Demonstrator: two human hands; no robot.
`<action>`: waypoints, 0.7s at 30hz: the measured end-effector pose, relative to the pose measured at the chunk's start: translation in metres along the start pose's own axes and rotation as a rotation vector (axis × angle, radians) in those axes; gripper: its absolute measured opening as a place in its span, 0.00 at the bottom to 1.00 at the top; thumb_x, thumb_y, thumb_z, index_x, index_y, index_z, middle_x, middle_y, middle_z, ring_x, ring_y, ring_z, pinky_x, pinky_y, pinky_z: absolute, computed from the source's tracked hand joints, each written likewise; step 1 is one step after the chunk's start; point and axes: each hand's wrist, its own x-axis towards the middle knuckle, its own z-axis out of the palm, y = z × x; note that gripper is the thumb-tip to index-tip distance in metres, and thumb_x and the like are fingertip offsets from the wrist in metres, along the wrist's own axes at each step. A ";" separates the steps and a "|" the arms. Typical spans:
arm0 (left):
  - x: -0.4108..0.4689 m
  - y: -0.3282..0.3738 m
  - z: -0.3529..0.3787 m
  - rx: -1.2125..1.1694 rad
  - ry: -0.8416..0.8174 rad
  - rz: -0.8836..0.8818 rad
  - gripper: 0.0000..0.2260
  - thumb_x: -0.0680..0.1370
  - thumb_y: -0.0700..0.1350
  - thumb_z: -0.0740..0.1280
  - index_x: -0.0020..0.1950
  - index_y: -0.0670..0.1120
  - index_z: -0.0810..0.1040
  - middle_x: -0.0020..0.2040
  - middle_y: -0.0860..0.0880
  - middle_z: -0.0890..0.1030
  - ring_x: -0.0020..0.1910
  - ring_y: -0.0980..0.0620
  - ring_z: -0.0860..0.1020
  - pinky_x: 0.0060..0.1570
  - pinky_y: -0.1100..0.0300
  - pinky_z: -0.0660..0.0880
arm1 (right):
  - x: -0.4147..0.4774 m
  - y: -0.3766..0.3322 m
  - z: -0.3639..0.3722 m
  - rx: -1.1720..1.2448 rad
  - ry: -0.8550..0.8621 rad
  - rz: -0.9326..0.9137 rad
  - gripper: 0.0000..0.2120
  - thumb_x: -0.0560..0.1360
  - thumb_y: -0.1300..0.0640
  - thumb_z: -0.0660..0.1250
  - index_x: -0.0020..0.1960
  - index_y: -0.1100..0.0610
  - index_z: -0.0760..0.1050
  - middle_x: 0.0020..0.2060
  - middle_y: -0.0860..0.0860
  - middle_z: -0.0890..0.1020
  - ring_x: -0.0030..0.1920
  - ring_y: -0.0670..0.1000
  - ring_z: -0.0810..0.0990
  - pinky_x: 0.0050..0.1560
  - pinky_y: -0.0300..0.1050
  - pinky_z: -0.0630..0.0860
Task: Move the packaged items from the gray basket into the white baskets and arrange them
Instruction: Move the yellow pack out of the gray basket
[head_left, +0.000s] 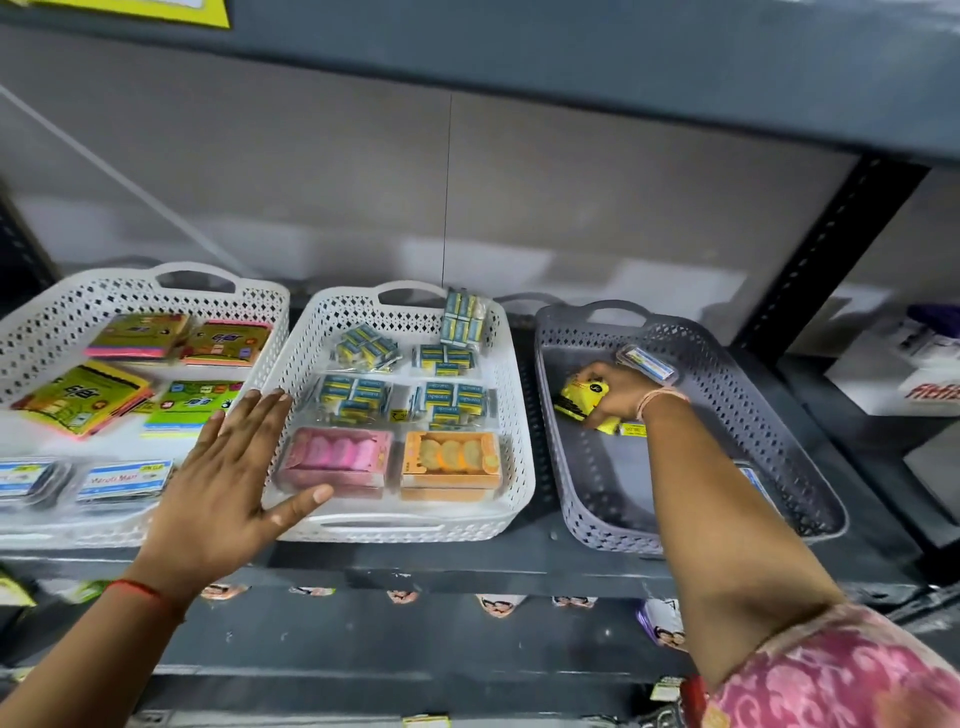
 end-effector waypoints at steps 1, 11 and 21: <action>0.000 0.001 0.000 0.002 0.003 -0.005 0.49 0.65 0.76 0.41 0.72 0.40 0.58 0.73 0.40 0.62 0.74 0.46 0.55 0.73 0.47 0.51 | -0.007 0.000 -0.001 0.052 0.043 -0.001 0.34 0.63 0.62 0.76 0.65 0.50 0.68 0.64 0.54 0.72 0.56 0.58 0.77 0.51 0.52 0.81; -0.013 -0.010 -0.035 -0.088 0.093 -0.090 0.48 0.65 0.76 0.42 0.68 0.39 0.65 0.69 0.38 0.69 0.71 0.41 0.62 0.72 0.47 0.54 | -0.055 -0.136 -0.025 -0.210 0.445 -0.552 0.37 0.57 0.56 0.79 0.64 0.56 0.73 0.58 0.58 0.80 0.56 0.60 0.75 0.55 0.47 0.72; -0.068 -0.133 -0.071 -0.057 0.115 -0.378 0.49 0.63 0.77 0.43 0.68 0.41 0.65 0.70 0.39 0.69 0.71 0.42 0.62 0.72 0.48 0.54 | -0.040 -0.345 0.089 -0.123 0.114 -0.851 0.34 0.60 0.52 0.79 0.62 0.58 0.73 0.60 0.56 0.78 0.61 0.55 0.74 0.55 0.39 0.65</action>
